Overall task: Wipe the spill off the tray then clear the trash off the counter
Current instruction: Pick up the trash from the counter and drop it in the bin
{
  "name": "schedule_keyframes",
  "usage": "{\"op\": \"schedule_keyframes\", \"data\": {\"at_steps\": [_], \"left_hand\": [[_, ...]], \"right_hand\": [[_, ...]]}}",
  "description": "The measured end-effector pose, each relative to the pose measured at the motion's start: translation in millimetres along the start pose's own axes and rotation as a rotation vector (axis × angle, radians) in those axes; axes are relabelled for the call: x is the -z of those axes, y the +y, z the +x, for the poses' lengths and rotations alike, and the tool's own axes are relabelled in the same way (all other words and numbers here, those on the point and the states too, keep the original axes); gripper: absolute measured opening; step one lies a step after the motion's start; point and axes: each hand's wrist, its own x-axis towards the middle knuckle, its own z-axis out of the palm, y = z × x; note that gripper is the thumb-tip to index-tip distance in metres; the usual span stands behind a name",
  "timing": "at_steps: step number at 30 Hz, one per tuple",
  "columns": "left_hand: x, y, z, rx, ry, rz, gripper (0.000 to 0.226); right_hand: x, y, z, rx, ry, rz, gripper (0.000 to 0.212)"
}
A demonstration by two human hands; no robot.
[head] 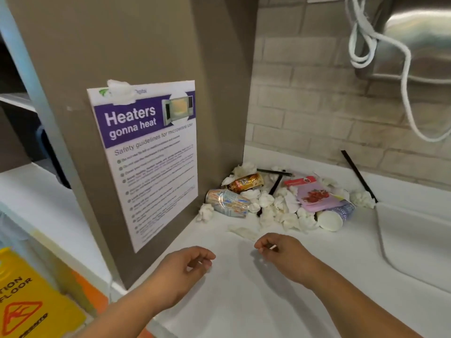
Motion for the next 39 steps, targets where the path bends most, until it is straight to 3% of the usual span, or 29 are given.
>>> {"op": "schedule_keyframes", "data": {"at_steps": [4, 8, 13, 17, 22, 27, 34, 39], "left_hand": [[-10, -4, 19, -0.011, 0.075, 0.092, 0.025], [-12, -4, 46, -0.064, 0.138, 0.277, 0.031], [-10, 5, 84, -0.055, 0.224, 0.403, 0.056], [-13, 3, 106, -0.005, 0.189, 0.456, 0.073], [-19, -10, 114, 0.061, 0.117, 0.539, 0.072], [-16, -9, 114, 0.006, 0.238, 0.585, 0.065], [-22, -12, 106, -0.02, 0.244, 0.498, 0.024], [-35, -4, 102, -0.04, 0.25, 0.418, 0.034]], "right_hand": [[8, 8, 24, 0.178, -0.019, -0.391, 0.021], [3, 9, 40, 0.262, -0.015, -0.448, 0.032], [-2, 16, 52, 0.318, -0.04, -0.535, 0.041], [1, 25, 62, 0.321, -0.087, -0.58, 0.049], [-5, 37, 70, 0.363, -0.142, -0.662, 0.066], [-8, 47, 74, 0.449, -0.05, -0.644, 0.048], [-7, 53, 71, 0.431, 0.034, -0.446, 0.032], [-6, 50, 63, 0.328, 0.042, -0.303, 0.025]]}}
